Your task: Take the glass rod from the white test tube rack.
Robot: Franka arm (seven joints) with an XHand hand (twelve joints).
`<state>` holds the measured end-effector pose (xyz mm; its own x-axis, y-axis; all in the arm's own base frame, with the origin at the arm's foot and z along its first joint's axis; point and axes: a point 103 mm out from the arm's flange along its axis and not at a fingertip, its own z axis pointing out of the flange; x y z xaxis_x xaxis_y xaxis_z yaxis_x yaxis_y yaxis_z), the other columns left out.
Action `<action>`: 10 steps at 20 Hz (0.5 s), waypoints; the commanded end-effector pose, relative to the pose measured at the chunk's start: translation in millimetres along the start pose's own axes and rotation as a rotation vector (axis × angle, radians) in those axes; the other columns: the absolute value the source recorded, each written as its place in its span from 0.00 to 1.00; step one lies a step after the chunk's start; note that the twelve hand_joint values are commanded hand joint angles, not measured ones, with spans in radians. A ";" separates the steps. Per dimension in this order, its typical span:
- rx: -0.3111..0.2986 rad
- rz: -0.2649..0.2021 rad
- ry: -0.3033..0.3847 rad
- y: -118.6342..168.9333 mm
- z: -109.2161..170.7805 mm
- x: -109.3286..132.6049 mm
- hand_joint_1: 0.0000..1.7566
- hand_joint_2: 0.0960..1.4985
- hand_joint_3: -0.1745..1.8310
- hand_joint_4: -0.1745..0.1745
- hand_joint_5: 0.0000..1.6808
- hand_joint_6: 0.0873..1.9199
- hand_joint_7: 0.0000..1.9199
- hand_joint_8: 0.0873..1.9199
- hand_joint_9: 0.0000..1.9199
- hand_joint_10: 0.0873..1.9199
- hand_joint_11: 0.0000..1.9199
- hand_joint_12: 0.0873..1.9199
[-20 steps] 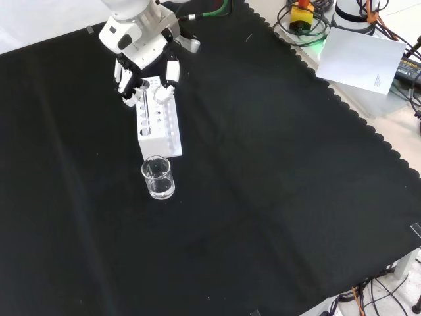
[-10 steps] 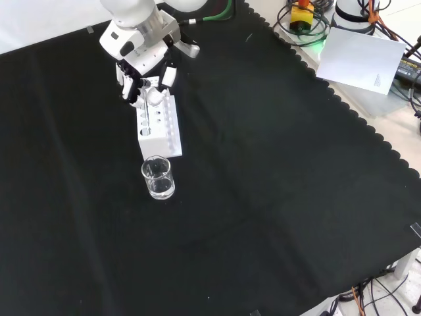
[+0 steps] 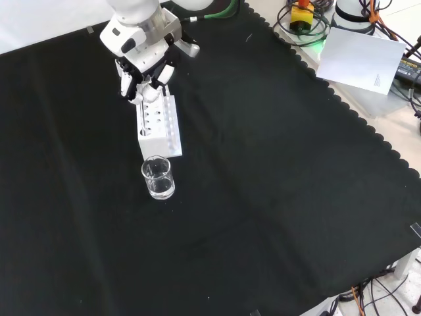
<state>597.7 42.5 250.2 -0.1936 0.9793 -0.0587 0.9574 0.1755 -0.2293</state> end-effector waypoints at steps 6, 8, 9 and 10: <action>-0.213 0.016 -0.001 -35.6 -40.3 2.6 0.74 0.40 0.48 0.00 0.62 0.43 0.64 0.53 0.84 0.47 0.76 0.49; -0.216 0.018 0.012 -42.1 -49.0 1.8 0.75 0.38 0.49 0.00 0.63 0.42 0.66 0.51 0.84 0.46 0.76 0.50; -0.216 0.020 0.017 -45.2 -52.8 1.6 0.75 0.38 0.50 0.00 0.64 0.42 0.66 0.50 0.84 0.45 0.76 0.50; -0.217 0.020 0.020 -48.0 -56.0 1.8 0.75 0.38 0.49 0.00 0.64 0.41 0.67 0.49 0.84 0.45 0.76 0.51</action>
<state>576.3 43.1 285.2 -0.1830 0.9805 -0.0715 0.9800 0.1762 -0.0920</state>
